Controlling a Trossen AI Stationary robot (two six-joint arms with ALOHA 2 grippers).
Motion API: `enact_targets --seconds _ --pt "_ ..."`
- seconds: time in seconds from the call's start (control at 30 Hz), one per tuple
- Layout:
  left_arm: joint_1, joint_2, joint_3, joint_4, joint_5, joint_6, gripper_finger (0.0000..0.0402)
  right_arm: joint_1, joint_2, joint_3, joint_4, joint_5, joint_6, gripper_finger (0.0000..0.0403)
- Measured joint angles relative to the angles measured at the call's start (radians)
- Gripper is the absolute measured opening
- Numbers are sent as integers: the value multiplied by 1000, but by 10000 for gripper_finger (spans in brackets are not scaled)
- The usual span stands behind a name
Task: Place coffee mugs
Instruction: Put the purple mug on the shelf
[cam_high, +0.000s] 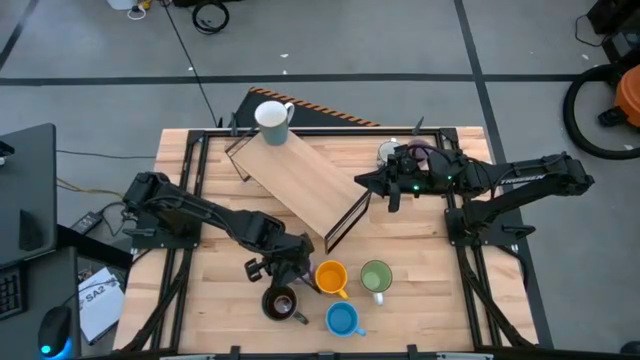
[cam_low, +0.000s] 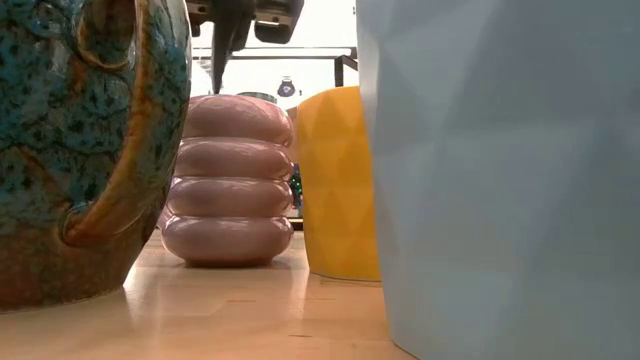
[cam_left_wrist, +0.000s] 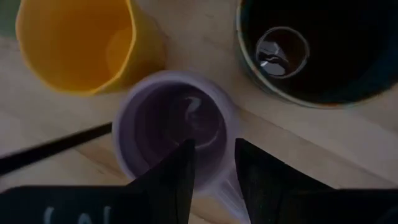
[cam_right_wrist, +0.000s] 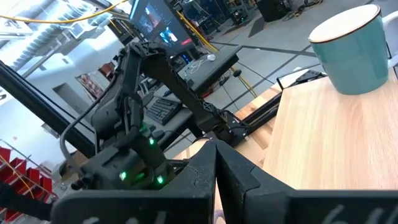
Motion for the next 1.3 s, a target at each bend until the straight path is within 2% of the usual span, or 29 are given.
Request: enact_targets --seconds 0.37,0.67,0.9,1.03,1.3 --pt "25 35 3 4 64 -24 120 0 0 0 5 -17 1 16" --pt "32 26 22 -45 29 -56 120 0 0 0 5 -41 -1 16" --pt "35 23 24 -66 85 -109 120 0 0 0 -2 -56 -2 16" --pt "27 23 24 -76 86 -58 120 0 0 0 -2 -56 -2 16" --pt "22 24 -4 -103 58 145 114 -2 0 0 -2 -53 4 16"
